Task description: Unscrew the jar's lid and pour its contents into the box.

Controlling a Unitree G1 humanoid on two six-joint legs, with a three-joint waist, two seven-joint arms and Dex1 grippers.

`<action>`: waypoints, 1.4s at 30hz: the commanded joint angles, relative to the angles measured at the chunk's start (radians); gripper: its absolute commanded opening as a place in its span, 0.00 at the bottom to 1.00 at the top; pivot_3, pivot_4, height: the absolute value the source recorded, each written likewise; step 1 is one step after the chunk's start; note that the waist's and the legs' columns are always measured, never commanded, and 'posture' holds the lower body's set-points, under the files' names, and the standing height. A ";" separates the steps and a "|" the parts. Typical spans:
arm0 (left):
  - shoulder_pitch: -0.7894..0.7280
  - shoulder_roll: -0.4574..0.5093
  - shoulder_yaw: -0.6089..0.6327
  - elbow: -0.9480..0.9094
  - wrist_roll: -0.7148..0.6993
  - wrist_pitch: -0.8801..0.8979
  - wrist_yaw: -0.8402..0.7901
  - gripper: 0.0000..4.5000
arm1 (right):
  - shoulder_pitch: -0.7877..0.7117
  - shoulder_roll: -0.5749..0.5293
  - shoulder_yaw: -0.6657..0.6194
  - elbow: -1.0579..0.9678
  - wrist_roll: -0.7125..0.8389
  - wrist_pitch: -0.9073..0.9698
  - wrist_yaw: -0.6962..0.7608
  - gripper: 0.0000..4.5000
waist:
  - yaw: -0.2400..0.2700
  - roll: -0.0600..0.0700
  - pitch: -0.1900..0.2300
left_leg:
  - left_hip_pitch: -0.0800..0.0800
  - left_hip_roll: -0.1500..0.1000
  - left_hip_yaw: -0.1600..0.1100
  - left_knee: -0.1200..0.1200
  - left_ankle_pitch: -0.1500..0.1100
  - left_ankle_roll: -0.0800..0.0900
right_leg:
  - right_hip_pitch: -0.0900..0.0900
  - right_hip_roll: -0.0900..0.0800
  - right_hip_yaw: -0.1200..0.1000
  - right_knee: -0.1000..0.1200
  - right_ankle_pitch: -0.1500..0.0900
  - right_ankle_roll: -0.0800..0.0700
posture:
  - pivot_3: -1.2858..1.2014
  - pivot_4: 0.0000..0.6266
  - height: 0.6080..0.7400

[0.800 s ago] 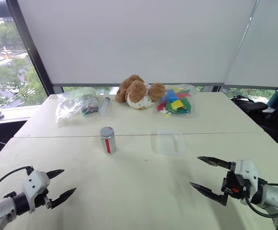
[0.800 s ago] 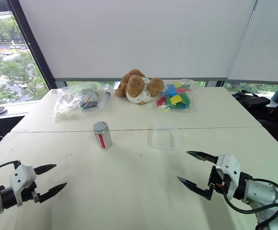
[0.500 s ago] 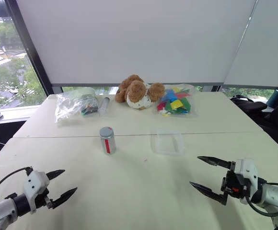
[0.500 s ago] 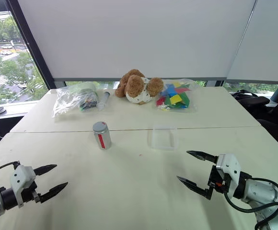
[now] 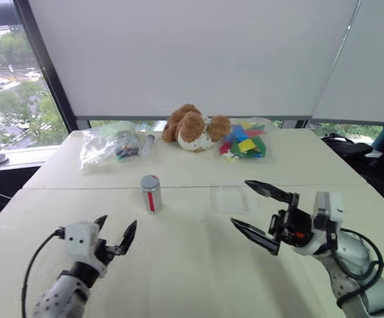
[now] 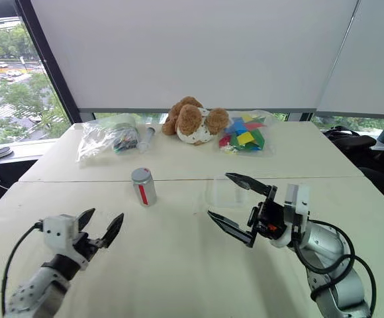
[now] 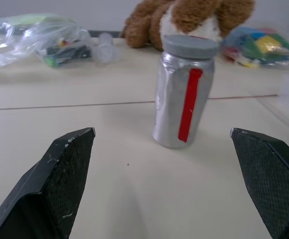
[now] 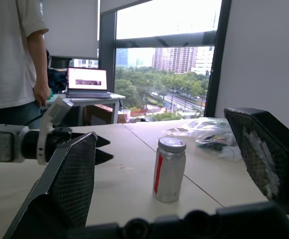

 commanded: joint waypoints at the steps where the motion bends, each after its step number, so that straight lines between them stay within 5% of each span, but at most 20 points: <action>1: -0.087 -0.049 -0.085 0.004 0.113 0.041 0.113 1.00 | -0.037 0.008 0.021 -0.010 0.007 0.012 0.000 1.00 | 0.002 0.000 0.000 | 0.000 0.000 0.000 0.000 0.000 0.000 | 0.000 0.000 0.000 0.000 0.000 0.000 | 0.52 0.24 1.00; 8: -0.228 -0.147 -0.184 0.097 0.293 0.042 0.260 1.00 | -0.047 0.011 0.045 -0.033 0.011 0.041 -0.008 1.00 | 0.000 0.000 0.000 | 0.000 -0.001 0.000 0.000 0.000 0.000 | 0.000 0.001 0.000 0.001 0.001 0.004 | 0.52 0.24 1.00; 30: -0.533 -0.134 -0.119 0.557 0.329 -0.108 0.256 1.00 | -0.002 0.008 0.041 -0.078 0.004 0.049 -0.050 1.00 | 0.002 0.000 0.000 | 0.000 -0.001 -0.001 0.000 0.000 0.000 | -0.001 0.006 0.000 0.003 0.001 0.005 | 0.52 0.24 1.00; 33: -0.549 -0.125 -0.123 0.592 0.326 -0.123 0.236 0.80 | -0.001 0.006 0.039 -0.084 0.005 0.052 -0.057 1.00 | 0.001 0.000 0.000 | 0.000 -0.001 -0.001 0.000 0.000 0.000 | 0.000 0.006 0.000 0.003 0.001 0.005 | 0.52 0.24 1.00; 35: -0.547 -0.128 -0.122 0.598 0.322 -0.104 0.235 0.58 | -0.003 0.007 0.038 -0.086 0.004 0.054 -0.063 1.00 | 0.000 0.000 0.000 | 0.000 -0.001 -0.001 0.000 0.000 0.000 | -0.001 0.006 0.001 0.003 0.001 0.005 | 0.52 0.24 1.00; 42: -0.506 -0.129 -0.113 0.572 0.292 -0.077 0.195 0.54 | -0.011 0.013 0.043 -0.092 0.000 0.057 -0.084 1.00 | 0.000 0.000 0.000 | 0.000 0.000 -0.001 0.000 0.000 0.000 | 0.000 0.006 0.001 0.003 0.001 0.005 | 0.52 0.24 1.00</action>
